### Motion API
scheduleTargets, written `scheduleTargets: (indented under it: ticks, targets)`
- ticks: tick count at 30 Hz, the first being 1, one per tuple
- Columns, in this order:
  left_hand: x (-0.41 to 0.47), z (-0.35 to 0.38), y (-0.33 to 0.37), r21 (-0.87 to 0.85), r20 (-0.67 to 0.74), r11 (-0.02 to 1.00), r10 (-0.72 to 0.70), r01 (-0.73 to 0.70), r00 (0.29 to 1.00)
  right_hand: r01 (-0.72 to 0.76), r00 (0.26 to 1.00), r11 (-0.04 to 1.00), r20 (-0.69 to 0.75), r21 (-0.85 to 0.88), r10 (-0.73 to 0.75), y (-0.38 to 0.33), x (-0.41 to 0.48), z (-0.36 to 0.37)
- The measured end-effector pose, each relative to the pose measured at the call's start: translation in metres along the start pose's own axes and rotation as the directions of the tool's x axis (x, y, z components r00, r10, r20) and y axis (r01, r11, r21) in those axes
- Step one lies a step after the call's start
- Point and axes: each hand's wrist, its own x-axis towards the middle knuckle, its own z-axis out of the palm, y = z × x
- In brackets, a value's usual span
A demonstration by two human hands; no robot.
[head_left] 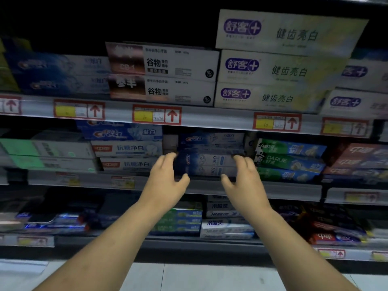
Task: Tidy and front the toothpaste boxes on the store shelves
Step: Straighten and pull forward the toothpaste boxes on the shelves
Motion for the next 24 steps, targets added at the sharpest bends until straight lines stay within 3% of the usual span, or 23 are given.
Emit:
scheduleTargets:
  ticks: [7, 14, 19, 24]
  targets:
    - [-0.013, -0.068, 0.000, 0.144, -0.035, 0.983, 0.120, -0.113, 0.992, 0.243, 0.962, 0.953, 0.171, -0.179, -0.213, -0.070, -0.002, -0.019]
    - [-0.009, -0.171, -0.002, 0.362, -0.167, 0.922, 0.208, -0.137, 0.964, 0.423, 0.903, 0.876, 0.192, -0.233, -0.385, -0.168, 0.003, -0.052]
    - [0.004, -0.246, -0.013, 0.352, -0.256, 0.931, 0.195, -0.097, 0.947, 0.518, 0.852, 0.850, 0.147, -0.093, -0.503, -0.236, 0.012, -0.050]
    - [0.031, -0.295, -0.031, 0.248, -0.385, 0.968, 0.073, 0.026, 0.920, 0.536, 0.834, 0.840, 0.107, 0.081, -0.542, -0.290, 0.032, -0.030]
